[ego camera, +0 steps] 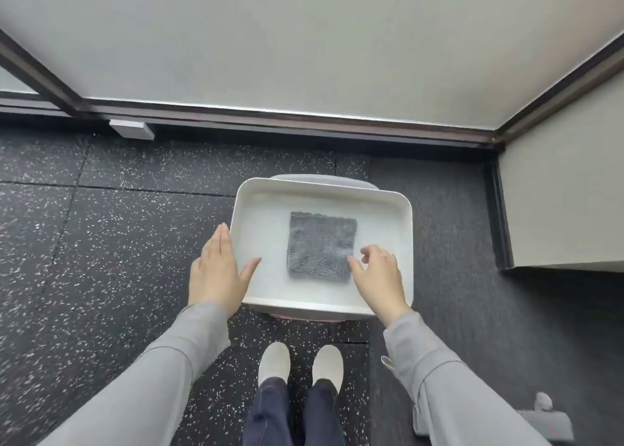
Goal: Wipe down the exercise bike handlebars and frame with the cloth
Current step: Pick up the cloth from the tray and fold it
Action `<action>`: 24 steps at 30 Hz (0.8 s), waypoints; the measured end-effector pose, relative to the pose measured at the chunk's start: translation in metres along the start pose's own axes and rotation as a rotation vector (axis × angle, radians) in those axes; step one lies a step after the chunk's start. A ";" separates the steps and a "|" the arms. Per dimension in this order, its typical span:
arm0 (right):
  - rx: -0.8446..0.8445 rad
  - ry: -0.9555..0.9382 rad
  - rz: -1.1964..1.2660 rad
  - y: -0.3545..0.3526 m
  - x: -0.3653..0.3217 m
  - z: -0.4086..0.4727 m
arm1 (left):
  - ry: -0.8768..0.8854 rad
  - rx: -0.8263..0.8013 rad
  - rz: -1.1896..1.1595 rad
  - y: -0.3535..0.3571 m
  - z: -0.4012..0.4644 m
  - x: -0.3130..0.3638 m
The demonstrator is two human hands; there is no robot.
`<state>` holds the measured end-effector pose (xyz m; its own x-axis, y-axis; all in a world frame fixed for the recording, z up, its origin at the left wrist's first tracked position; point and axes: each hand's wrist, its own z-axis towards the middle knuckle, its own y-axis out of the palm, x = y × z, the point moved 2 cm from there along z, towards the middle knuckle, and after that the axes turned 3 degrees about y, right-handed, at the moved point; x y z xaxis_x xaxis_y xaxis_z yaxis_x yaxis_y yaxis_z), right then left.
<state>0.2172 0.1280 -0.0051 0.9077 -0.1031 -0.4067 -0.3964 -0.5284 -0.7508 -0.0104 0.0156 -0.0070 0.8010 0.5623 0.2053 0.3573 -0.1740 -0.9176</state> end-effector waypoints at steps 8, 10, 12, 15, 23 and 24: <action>0.082 0.181 0.222 0.028 0.000 0.029 | -0.034 0.033 -0.151 0.034 0.004 -0.007; 0.085 0.218 0.276 0.034 -0.005 0.033 | -0.038 0.041 -0.175 0.035 0.005 -0.007; 0.061 0.261 0.305 0.041 -0.011 0.034 | -0.034 0.046 -0.189 0.036 0.004 -0.008; 0.029 0.345 0.414 0.049 -0.015 0.038 | -0.016 0.042 -0.177 0.034 0.002 -0.010; 0.062 0.209 0.639 0.029 -0.039 0.026 | -0.006 0.022 -0.164 0.020 0.002 -0.013; 0.068 0.154 0.659 0.022 -0.045 0.021 | 0.000 0.034 -0.159 0.015 0.002 -0.012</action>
<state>0.1650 0.1388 -0.0148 0.4811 -0.5071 -0.7151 -0.8765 -0.2605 -0.4049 -0.0159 0.0074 -0.0242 0.7356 0.5806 0.3491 0.4634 -0.0554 -0.8844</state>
